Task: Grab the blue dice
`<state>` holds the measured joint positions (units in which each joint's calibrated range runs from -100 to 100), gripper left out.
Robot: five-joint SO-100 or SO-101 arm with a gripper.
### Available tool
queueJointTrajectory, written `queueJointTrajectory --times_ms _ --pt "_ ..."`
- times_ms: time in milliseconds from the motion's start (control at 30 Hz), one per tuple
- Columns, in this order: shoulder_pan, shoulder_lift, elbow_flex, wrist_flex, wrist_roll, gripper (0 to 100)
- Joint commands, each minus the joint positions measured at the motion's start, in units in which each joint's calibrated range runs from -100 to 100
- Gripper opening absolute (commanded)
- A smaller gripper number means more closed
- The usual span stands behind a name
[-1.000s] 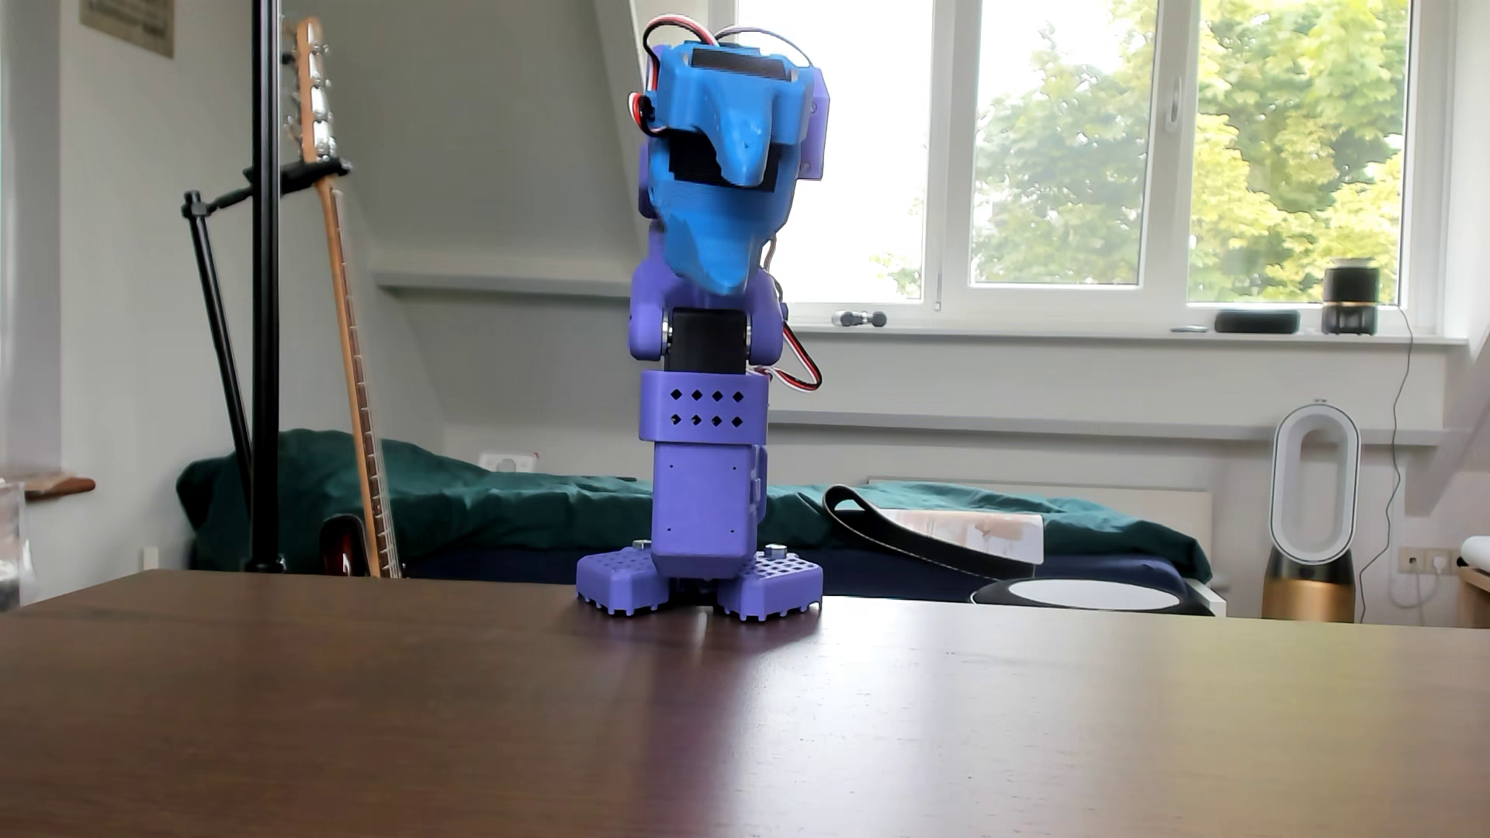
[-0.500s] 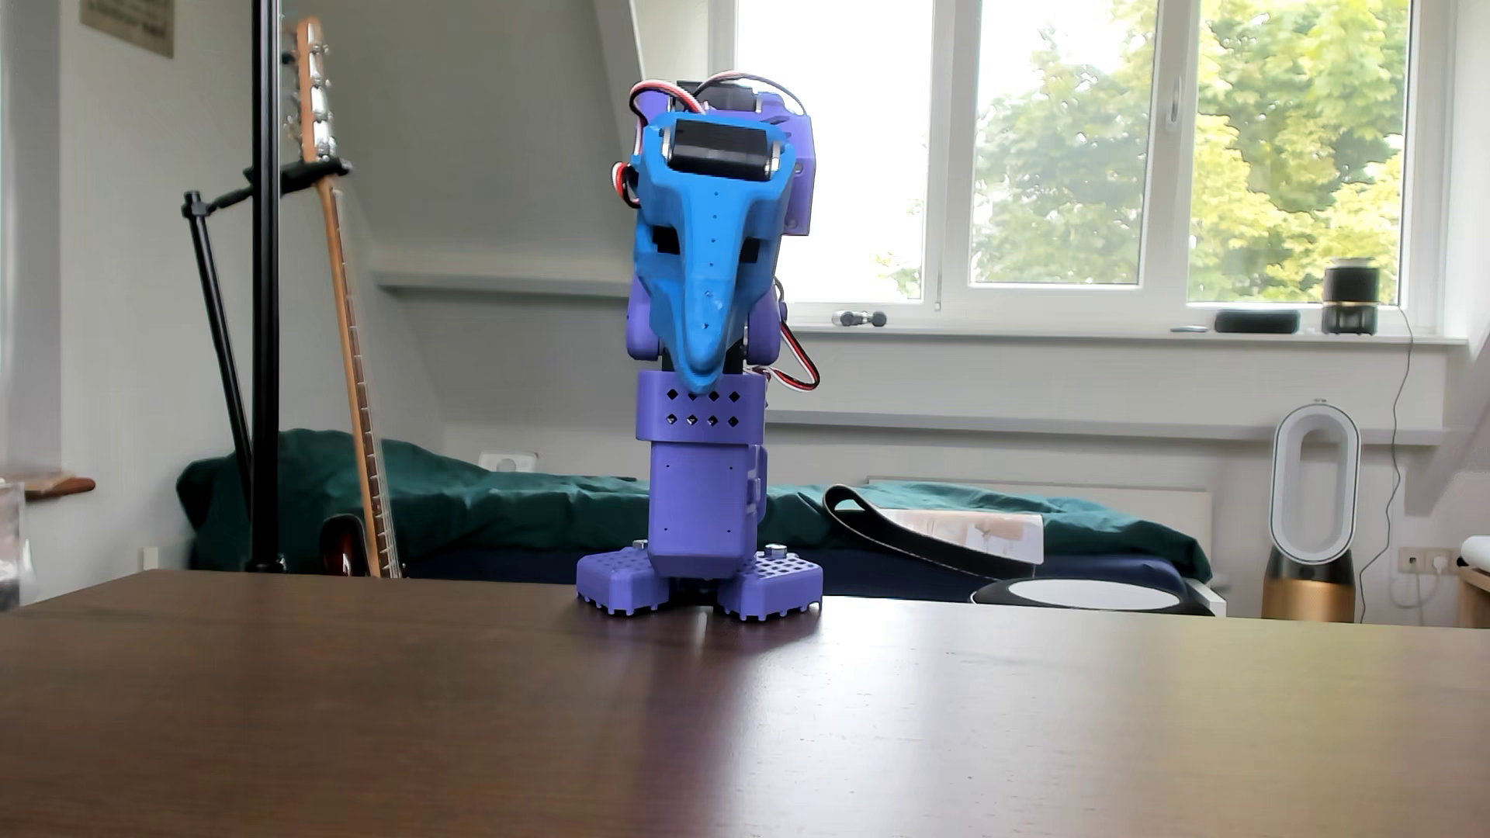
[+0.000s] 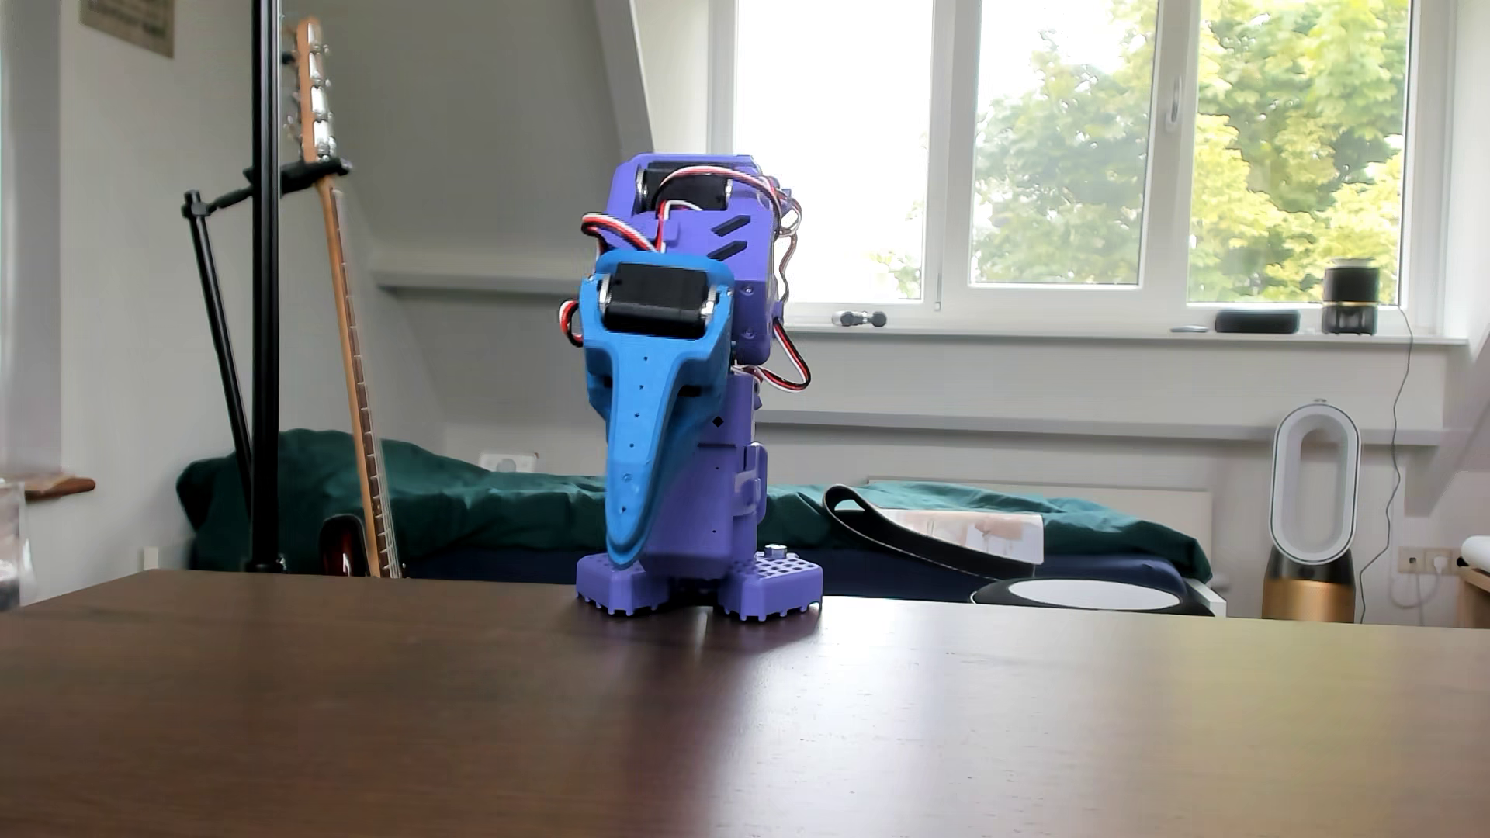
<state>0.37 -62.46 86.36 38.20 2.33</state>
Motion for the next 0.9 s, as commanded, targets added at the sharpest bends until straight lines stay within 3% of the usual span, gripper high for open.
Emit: queueJointTrajectory --times_ms 0,867 --pt "2.17 -0.29 -0.01 -1.56 -0.12 2" --pt "2.66 -0.29 1.34 -1.56 0.25 2"
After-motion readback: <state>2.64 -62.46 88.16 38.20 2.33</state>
